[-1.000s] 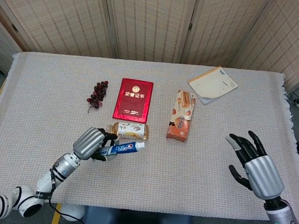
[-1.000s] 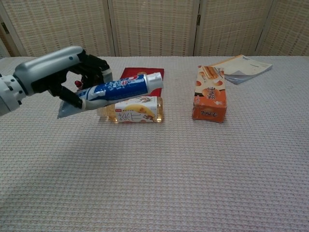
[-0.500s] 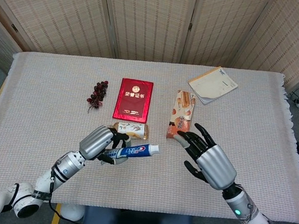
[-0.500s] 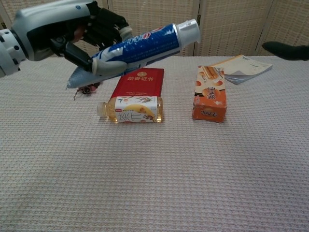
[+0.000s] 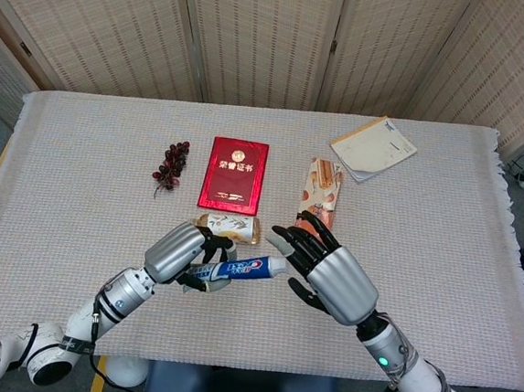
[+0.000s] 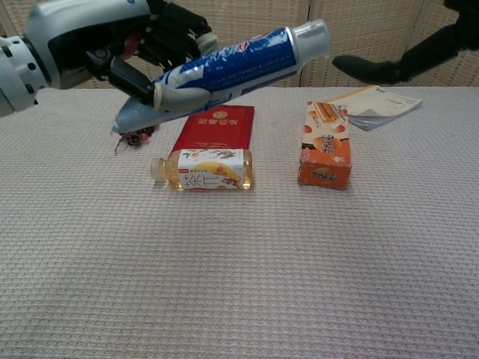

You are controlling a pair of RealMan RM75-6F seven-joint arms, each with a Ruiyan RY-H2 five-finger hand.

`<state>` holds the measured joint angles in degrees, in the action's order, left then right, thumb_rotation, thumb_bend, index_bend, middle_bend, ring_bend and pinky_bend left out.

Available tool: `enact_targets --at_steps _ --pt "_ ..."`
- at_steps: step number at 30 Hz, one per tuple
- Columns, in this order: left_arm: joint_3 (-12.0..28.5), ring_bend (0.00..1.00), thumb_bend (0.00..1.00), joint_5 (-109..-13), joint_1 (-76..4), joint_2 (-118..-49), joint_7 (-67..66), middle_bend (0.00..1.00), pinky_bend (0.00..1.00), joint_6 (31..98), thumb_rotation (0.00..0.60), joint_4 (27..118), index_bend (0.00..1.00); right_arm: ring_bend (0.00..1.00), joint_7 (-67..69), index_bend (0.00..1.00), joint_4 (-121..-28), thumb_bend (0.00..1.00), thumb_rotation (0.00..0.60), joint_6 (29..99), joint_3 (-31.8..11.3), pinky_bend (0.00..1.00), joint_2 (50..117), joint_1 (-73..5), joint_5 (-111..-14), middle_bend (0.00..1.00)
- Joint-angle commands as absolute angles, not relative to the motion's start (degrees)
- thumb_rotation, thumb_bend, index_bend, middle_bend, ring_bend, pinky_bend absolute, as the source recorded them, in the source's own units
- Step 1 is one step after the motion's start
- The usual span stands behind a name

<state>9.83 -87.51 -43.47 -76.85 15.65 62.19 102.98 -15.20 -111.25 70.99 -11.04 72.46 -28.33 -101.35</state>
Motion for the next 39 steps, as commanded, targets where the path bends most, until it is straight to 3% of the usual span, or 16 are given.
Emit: enact_targets --at_steps 1,39 --pt "9.77 0.75 0.64 -87.43 -43.53 -76.84 15.51 0.77 0.6 62.09 0.6 103.0 0.78 0.19 -15.5 0.05 -111.26 0.43 0.6 70.9 -11.08 0.05 72.8 -28.69 -101.09 0.17" --pt "8.16 0.75 0.66 -90.82 -43.05 -76.25 15.76 0.78 0.6 64.21 0.6 103.07 0.8 0.2 -19.78 0.07 -110.71 0.43 0.6 72.35 -11.86 0.05 75.16 -31.51 -96.67 0.2"
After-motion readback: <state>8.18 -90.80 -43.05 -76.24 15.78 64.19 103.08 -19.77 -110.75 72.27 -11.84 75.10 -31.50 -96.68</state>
